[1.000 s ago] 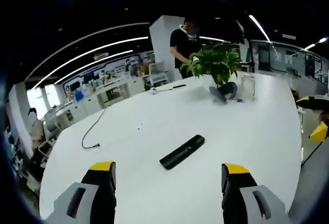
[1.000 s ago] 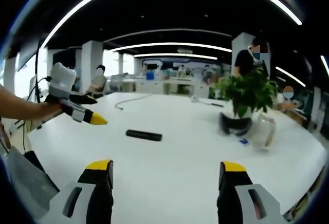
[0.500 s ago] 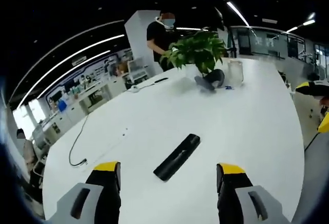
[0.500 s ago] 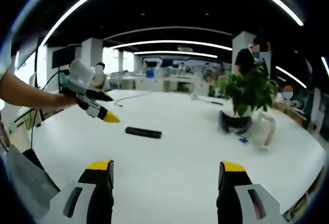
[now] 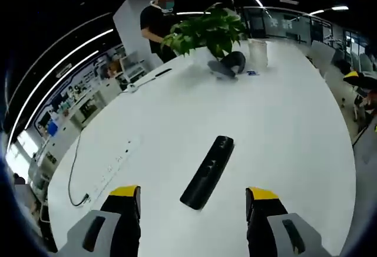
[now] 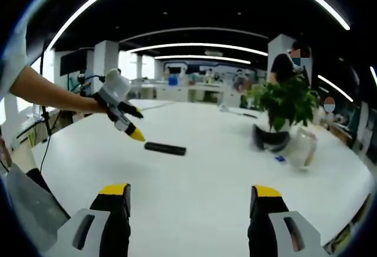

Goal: Press the specified remote control buttons in sequence, fully releasing each button before pressing the next.

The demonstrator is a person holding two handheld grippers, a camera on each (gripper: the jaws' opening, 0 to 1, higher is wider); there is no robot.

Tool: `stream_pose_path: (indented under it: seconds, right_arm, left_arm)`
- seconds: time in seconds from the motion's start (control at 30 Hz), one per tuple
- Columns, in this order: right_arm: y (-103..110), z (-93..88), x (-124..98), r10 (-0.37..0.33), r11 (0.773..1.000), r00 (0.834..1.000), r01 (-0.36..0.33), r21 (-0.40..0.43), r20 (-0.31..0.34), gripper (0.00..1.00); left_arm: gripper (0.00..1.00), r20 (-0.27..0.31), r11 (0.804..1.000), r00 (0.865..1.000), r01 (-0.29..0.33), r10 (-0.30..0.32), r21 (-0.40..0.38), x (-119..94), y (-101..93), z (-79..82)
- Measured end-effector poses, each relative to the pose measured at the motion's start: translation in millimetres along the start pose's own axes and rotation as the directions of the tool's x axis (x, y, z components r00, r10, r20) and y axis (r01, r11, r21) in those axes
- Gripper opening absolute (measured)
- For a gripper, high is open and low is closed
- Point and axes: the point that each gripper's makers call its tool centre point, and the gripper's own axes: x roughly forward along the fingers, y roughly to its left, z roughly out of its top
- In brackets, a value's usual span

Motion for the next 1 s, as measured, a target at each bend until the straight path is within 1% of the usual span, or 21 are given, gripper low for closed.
stream_pose_path:
  seconds: [0.1, 0.17, 0.23, 0.33, 0.4, 0.47, 0.53, 0.57, 0.67, 0.77, 0.93, 1.0]
  right_arm:
    - [0.9, -1.6, 0.7, 0.002, 1.000, 1.000, -0.003, -0.006, -0.008, 0.82]
    - [0.3, -2.1, 0.9, -0.001, 1.000, 1.000, 0.001, -0.009, -0.011, 0.82]
    - [-0.3, -2.3, 1.0, -0.005, 1.000, 1.000, 0.004, -0.007, -0.013, 0.82]
    - [-0.6, -3.6, 1.7, -0.005, 1.000, 1.000, 0.005, -0.006, -0.021, 0.82]
    - [-0.2, -4.0, 1.9, -0.005, 1.000, 1.000, 0.005, -0.010, -0.024, 0.82]
    - [0.5, -5.2, 2.5, -0.005, 1.000, 1.000, 0.005, -0.017, -0.030, 0.82]
    - [0.9, -6.0, 2.7, -0.004, 1.000, 0.999, 0.004, -0.020, -0.034, 0.81]
    - [0.9, -6.4, 2.8, -0.005, 1.000, 0.999, 0.004, -0.022, -0.036, 0.81]
    - [0.2, -7.9, 3.6, -0.010, 1.000, 0.999, 0.008, -0.024, -0.046, 0.81]
    - [-0.2, -9.3, 4.0, -0.012, 1.000, 0.998, 0.011, -0.024, -0.054, 0.81]
    - [-0.1, -11.2, 4.5, -0.015, 0.999, 0.998, 0.013, -0.032, -0.064, 0.81]
    - [-0.5, -11.6, 4.6, -0.017, 0.999, 0.998, 0.015, -0.033, -0.066, 0.81]
  left_arm:
    - [0.74, -0.014, 0.999, 0.998, 0.054, -0.054, -0.004, 7.0, -2.4, -1.6]
    - [0.74, -0.052, 0.995, 0.994, 0.099, -0.099, -0.005, 10.4, -6.2, -6.9]
    - [0.73, -0.078, 0.991, 0.989, 0.130, -0.128, 0.017, 16.3, -4.1, -10.4]
    - [0.70, -0.099, 0.988, 0.984, 0.151, -0.148, 0.025, 21.6, -1.1, -12.3]
    - [0.68, -0.112, 0.984, 0.979, 0.175, -0.170, 0.034, 25.4, -0.4, -14.1]
    - [0.68, -0.127, 0.976, 0.968, 0.219, -0.215, 0.019, 30.0, -5.5, -17.3]
    - [0.66, -0.153, 0.972, 0.962, 0.234, -0.227, 0.027, 34.3, -7.8, -21.8]
    - [0.65, -0.179, 0.968, 0.956, 0.246, -0.234, 0.047, 37.0, -9.6, -25.9]
    - [0.61, -0.202, 0.962, 0.949, 0.262, -0.243, 0.075, 43.6, -13.3, -27.7]
    - [0.60, -0.231, 0.953, 0.936, 0.291, -0.265, 0.086, 50.7, -15.9, -30.2]
    - [0.58, -0.282, 0.942, 0.918, 0.319, -0.280, 0.104, 59.8, -15.2, -35.0]
    - [0.57, -0.297, 0.937, 0.914, 0.325, -0.276, 0.127, 62.6, -13.5, -35.5]
